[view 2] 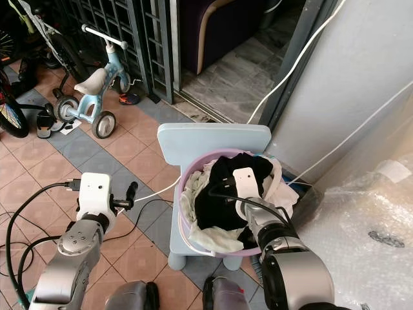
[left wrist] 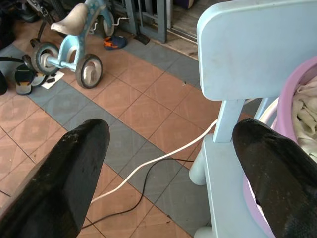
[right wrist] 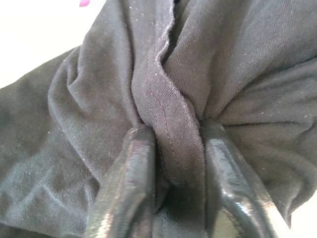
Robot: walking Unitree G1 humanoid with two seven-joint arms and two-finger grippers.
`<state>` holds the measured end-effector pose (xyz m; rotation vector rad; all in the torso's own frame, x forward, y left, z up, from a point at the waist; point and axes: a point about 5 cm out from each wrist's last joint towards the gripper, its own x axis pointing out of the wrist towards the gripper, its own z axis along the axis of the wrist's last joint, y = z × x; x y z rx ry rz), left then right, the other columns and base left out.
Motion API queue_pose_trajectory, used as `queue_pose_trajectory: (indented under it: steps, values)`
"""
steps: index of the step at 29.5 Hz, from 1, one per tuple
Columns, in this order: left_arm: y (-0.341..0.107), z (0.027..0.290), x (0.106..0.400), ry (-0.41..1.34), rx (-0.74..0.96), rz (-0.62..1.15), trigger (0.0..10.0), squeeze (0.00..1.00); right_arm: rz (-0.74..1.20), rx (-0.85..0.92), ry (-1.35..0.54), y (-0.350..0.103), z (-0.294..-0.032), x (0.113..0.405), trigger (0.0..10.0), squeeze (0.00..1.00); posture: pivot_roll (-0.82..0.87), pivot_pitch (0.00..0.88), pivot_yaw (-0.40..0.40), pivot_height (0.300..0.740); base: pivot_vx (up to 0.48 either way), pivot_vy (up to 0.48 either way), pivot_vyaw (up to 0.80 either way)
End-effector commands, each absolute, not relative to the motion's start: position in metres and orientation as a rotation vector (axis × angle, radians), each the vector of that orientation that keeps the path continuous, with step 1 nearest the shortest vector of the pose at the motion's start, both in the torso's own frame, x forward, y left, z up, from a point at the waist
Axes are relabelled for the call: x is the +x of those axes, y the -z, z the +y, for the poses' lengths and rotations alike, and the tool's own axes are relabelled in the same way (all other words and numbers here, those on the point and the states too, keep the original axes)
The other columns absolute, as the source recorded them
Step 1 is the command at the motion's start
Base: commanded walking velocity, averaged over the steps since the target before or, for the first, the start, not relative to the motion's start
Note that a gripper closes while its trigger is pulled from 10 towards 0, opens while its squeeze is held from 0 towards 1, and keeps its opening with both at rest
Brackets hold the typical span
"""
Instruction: Clothes washing
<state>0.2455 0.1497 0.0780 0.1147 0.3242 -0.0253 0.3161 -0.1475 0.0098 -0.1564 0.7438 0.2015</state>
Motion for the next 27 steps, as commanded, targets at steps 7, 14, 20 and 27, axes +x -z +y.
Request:
queue_pose_trajectory:
  steps: [7,14,20,27]
  values:
    - [-0.076,0.148,0.255,0.039,0.132,0.304,10.0,0.00,0.705,-0.154,-0.231,-0.014,-0.148,0.320,0.0,0.00,0.01,0.031,-0.020,0.740,0.000,0.000,0.00]
    - [-0.081,0.153,0.271,0.017,0.139,0.235,10.0,0.00,0.422,-0.213,-0.252,-0.057,-0.167,0.346,0.0,0.00,-0.02,0.000,-0.009,0.740,0.000,0.000,0.00]
    - [-0.082,0.153,0.277,-0.044,0.131,0.206,10.0,0.00,0.098,-0.127,-0.131,-0.110,-0.182,0.354,0.0,0.00,-0.04,0.000,0.005,0.740,0.000,0.000,0.00]
    - [-0.083,0.149,0.282,0.011,0.152,0.177,10.0,0.00,-0.126,-0.059,0.014,-0.132,-0.183,0.318,0.0,0.00,-0.07,0.000,0.040,0.740,0.000,0.000,0.00]
